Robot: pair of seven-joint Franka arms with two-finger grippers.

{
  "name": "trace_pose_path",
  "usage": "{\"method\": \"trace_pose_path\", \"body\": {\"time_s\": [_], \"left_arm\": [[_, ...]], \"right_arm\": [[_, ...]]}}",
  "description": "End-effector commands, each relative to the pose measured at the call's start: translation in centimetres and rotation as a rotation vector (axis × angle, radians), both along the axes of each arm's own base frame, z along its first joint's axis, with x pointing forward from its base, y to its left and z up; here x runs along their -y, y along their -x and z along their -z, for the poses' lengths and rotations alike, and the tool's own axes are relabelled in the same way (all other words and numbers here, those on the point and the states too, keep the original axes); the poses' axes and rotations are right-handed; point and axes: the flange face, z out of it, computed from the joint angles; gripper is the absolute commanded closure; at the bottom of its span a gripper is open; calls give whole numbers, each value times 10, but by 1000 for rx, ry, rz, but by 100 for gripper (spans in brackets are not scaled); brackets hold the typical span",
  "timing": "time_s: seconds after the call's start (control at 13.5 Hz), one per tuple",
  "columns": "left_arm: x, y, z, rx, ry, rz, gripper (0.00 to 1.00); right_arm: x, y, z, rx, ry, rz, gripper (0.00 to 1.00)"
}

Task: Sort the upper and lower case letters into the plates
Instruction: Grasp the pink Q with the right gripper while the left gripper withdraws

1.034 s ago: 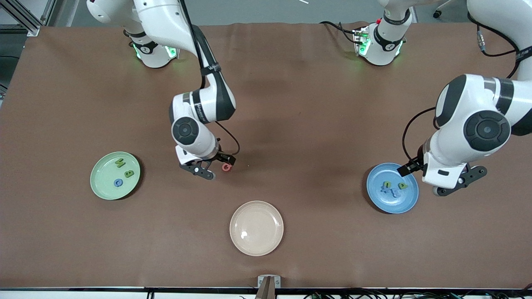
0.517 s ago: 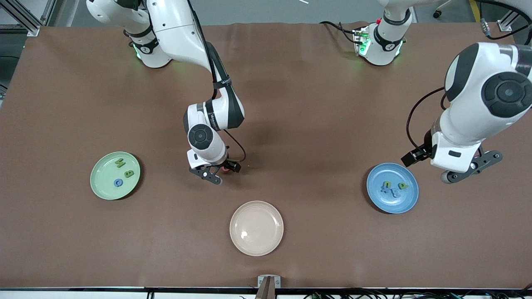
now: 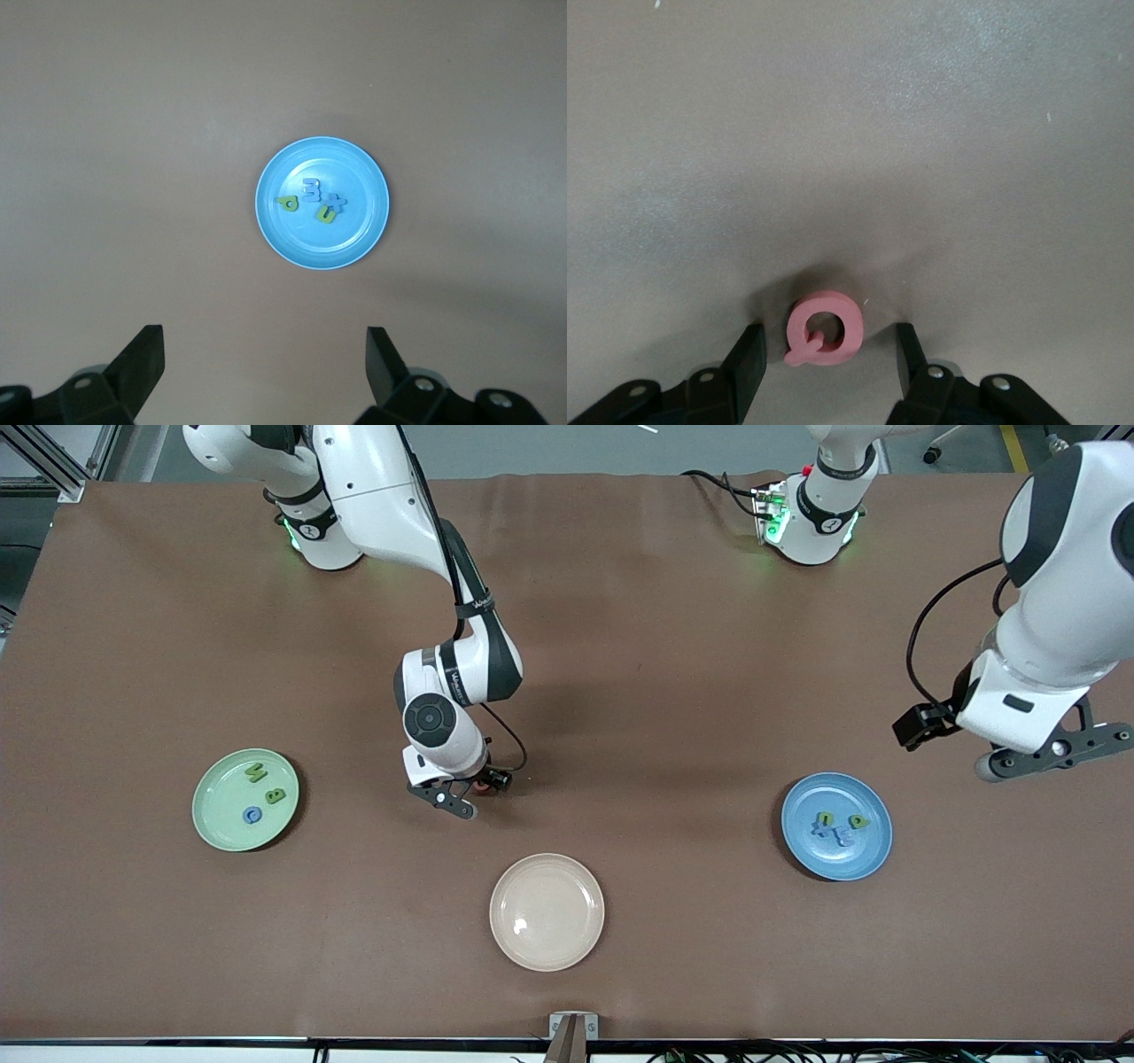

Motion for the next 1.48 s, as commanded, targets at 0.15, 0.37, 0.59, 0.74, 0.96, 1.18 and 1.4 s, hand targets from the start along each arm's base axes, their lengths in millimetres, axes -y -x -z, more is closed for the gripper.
{"method": "trace_pose_path", "body": {"time_s": [0.15,0.37,0.59,0.74,0.96,1.18,1.4], "left_arm": [[-18,20,-33,-8,-14,125,0],[-45,37,-51,-58,70,169,0],[-53,50,-66,-55,85,171,0],[-58,53,-70,-52,106,162,0],[-59,59,-73,-40,105,160,0],[-55,56,-71,-27,111,168,0],[-55,56,-71,-26,136,166,0]], "right_arm": [[-1,-4,2,1,-19,26,71],[-1,-4,1,1,-19,26,87],[9,-10,-8,0,-21,21,87],[26,-15,-25,-16,-23,14,88],[76,-31,-76,-76,-28,-66,89],[150,-48,-107,-86,-27,-203,89],[240,-49,-115,-92,-22,-338,89]]}}
